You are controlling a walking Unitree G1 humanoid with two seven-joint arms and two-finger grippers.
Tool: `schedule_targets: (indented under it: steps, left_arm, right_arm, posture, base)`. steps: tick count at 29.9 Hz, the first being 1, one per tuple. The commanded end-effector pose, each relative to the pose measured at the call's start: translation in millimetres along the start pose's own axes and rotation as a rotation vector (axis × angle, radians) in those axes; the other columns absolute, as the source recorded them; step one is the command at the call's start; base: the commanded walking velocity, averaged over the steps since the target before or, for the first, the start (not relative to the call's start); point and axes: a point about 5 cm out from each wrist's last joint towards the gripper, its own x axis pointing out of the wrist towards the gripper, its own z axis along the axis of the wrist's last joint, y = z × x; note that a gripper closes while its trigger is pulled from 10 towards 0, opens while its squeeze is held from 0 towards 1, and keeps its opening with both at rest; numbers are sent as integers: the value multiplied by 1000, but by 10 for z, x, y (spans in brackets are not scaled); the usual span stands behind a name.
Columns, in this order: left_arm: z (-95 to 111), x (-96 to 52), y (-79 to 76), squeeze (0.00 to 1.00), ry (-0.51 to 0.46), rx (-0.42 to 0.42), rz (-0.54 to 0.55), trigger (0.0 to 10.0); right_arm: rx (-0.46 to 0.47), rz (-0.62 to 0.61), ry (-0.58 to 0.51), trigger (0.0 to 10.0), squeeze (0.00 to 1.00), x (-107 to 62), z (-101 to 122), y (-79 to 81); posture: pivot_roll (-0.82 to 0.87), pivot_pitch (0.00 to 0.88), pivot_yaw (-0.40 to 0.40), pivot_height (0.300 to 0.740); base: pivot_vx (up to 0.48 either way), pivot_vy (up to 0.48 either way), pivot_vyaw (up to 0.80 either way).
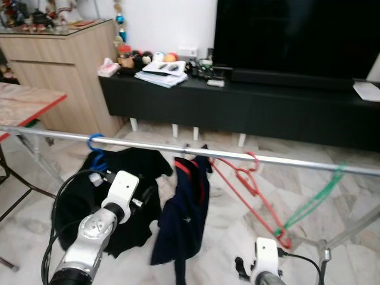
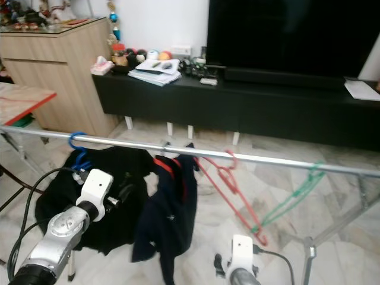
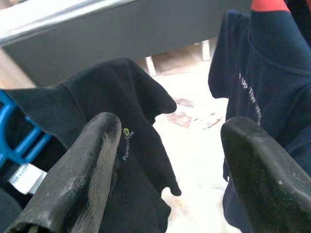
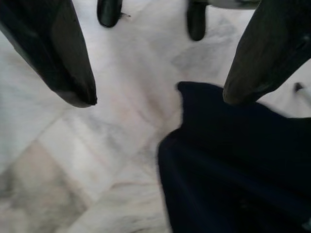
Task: Hang hanger
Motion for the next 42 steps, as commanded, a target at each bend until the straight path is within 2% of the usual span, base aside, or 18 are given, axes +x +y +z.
schedule_targets:
  steps: [1, 3, 8, 15, 18, 19, 21, 26, 28, 31, 33, 37, 42]
  left_arm:
    - [36, 31, -112, 0, -21, -8, -71, 10000]
    - [34, 53, -173, 0, -8, 7, -122, 10000]
    - [77, 131, -223, 0, 0, 25, -156, 10000]
    - [111, 230, -286, 0, 26, 41, -158, 10000]
    - [117, 253, -294, 0, 29, 29, -148, 10000]
    - [157, 284, -313, 0, 26, -4, -143, 10000]
    - [218, 313, -361, 0, 10, -21, -159, 10000]
    - [328, 365, -530, 0, 18, -6, -289, 10000]
    - [306, 380, -604, 0, 77, 56, -346, 10000]
    - [317, 414, -649, 0, 116, 26, -367, 10000]
    - [327, 433, -659, 0, 123, 23, -367, 10000]
    - [323, 548, -584, 0, 170, 2, -240, 10000]
    - [340, 605, -532, 0, 168, -8, -166, 10000]
  right_arm:
    - [3, -23, 2, 10000, 0, -4, 6, -90]
    - [1, -21, 3, 10000, 0, -4, 5, -88]
    - [-2, -19, 4, 10000, 0, -3, 6, -87]
    - [-2, -19, 6, 10000, 0, -3, 4, -84]
    - [0, -19, 6, 10000, 0, -3, 2, -82]
    - [0, -20, 6, 10000, 0, -3, 1, -81]
    - [0, -20, 8, 10000, 0, -4, -3, -82]
    - [-3, -16, 10, 10000, 0, -4, -5, -79]
    - [-4, -15, 11, 10000, 0, -4, -6, -78]
    - [-6, -13, 12, 10000, 0, -4, -5, -78]
    - [-6, -12, 12, 10000, 0, -3, -4, -77]
    - [-8, -9, 13, 10000, 0, -3, -3, -74]
    - [-7, -10, 13, 10000, 0, -3, -2, -72]
  posture:
    - [67, 0, 29, 740]
    - [69, 0, 28, 740]
    - [71, 0, 24, 740]
    - [69, 0, 25, 740]
    - [69, 0, 24, 740]
    - [69, 0, 24, 740]
    - [72, 0, 23, 740]
    - [74, 0, 22, 740]
    - [80, 0, 17, 740]
    - [83, 0, 15, 740]
    - [85, 0, 13, 740]
    - [84, 0, 12, 740]
    - [81, 0, 11, 740]
  base:
    - [0, 0, 0]
    - [0, 0, 0]
    - [0, 0, 0]
    - [0, 0, 0]
    - [0, 0, 0]
    - [0, 0, 0]
    - [0, 0, 0]
    - [0, 0, 0]
    - [0, 0, 0]
    - [0, 0, 0]
    - [0, 0, 0]
    - [0, 0, 0]
    - [0, 0, 0]
